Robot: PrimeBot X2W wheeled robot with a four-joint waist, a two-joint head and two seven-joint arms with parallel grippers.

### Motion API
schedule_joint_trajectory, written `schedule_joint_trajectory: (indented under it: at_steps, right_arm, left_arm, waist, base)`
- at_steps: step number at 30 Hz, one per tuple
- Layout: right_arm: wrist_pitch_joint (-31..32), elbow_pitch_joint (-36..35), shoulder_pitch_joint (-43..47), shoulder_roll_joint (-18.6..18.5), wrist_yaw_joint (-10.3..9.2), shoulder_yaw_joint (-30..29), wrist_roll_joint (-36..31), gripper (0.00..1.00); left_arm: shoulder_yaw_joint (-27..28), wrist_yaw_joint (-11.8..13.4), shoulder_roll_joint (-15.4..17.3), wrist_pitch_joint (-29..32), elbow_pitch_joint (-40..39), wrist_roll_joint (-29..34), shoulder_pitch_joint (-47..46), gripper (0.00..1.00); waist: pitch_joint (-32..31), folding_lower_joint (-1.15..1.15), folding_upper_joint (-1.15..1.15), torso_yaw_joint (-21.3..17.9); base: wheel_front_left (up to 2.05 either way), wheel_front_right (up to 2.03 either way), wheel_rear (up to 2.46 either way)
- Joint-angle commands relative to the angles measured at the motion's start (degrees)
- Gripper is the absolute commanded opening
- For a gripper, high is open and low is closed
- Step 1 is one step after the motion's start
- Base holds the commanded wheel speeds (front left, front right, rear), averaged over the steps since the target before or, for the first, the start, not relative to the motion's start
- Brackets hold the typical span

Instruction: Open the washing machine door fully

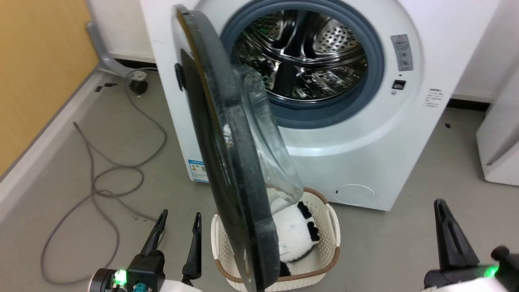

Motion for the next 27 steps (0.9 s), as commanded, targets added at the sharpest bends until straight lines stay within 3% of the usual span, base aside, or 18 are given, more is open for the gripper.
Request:
schedule_joint_trajectory:
  at_steps: [1, 2, 3, 4, 5, 16, 18, 19, 27]
  right_arm:
    - [-0.35, -0.50, 1.22, 0.39, 0.03, -0.28, -0.89, 0.00]
    - [-0.37, -0.46, 1.76, 0.81, 0.03, -0.52, -1.52, 0.00]
    - [-0.40, -0.28, 2.11, 1.21, 0.03, -1.06, -2.28, 0.12]
    - [-0.43, -0.05, 2.36, 1.71, 0.03, -1.95, -2.98, 0.53]
    - [-0.45, 0.32, 2.58, 2.18, 0.03, -2.61, -3.37, 1.00]
    - [-0.53, 2.16, 2.78, 3.75, 0.03, -2.29, -2.64, 1.00]
    - [-0.53, 2.32, 2.72, 3.79, 0.03, -2.35, -2.47, 1.00]
    - [-0.54, 2.40, 2.68, 3.81, 0.03, -2.37, -2.36, 1.00]
    - [-0.54, 2.90, 2.42, 3.87, 0.03, -2.82, -2.43, 1.00]
  left_arm:
    - [0.30, -0.26, -0.02, -0.30, -0.18, 0.27, 1.04, 1.00]
    - [0.45, -0.31, -0.01, -0.30, -0.47, 0.30, 1.11, 1.00]
    - [0.57, -0.43, -0.01, -0.30, -0.71, 0.24, 1.22, 1.00]
    - [0.47, -0.79, 0.11, -0.30, -0.46, 0.25, 1.46, 1.00]
    - [0.41, -1.05, 0.25, -0.30, -0.10, 0.35, 1.66, 1.00]
    - [2.12, -1.51, 0.09, -0.30, 0.16, -0.56, 3.30, 1.00]
    - [2.14, -2.38, 0.03, -0.30, -0.55, -0.96, 3.41, 0.07]
    - [2.16, -2.83, -0.02, -0.30, -0.89, -1.20, 3.47, 0.00]
    - [4.06, -3.86, -0.67, -0.30, -6.71, -2.64, 2.68, 0.00]
  waist:
    - [0.16, 0.00, 0.00, -0.61]
    - [0.25, 0.00, 0.00, -0.91]
    - [0.35, 0.00, 0.00, -1.19]
    - [0.45, 0.00, 0.00, -1.45]
    - [0.54, 0.00, 0.00, -1.66]
    - [0.77, 0.00, 0.00, -3.12]
    - [0.71, 0.00, 0.00, -3.12]
    - [0.69, 0.00, 0.00, -3.11]
    - [0.43, 0.00, 0.00, -2.93]
  base:
    - [0.00, 0.00, 0.00]
    - [0.00, 0.00, 0.00]
    - [0.00, 0.00, 0.00]
    - [0.00, 0.00, 0.00]
    - [0.00, 0.00, 0.00]
    - [0.00, 0.00, 0.00]
    - [0.00, 0.00, 0.00]
    - [0.00, 0.00, 0.00]
    - [0.00, 0.00, 0.00]
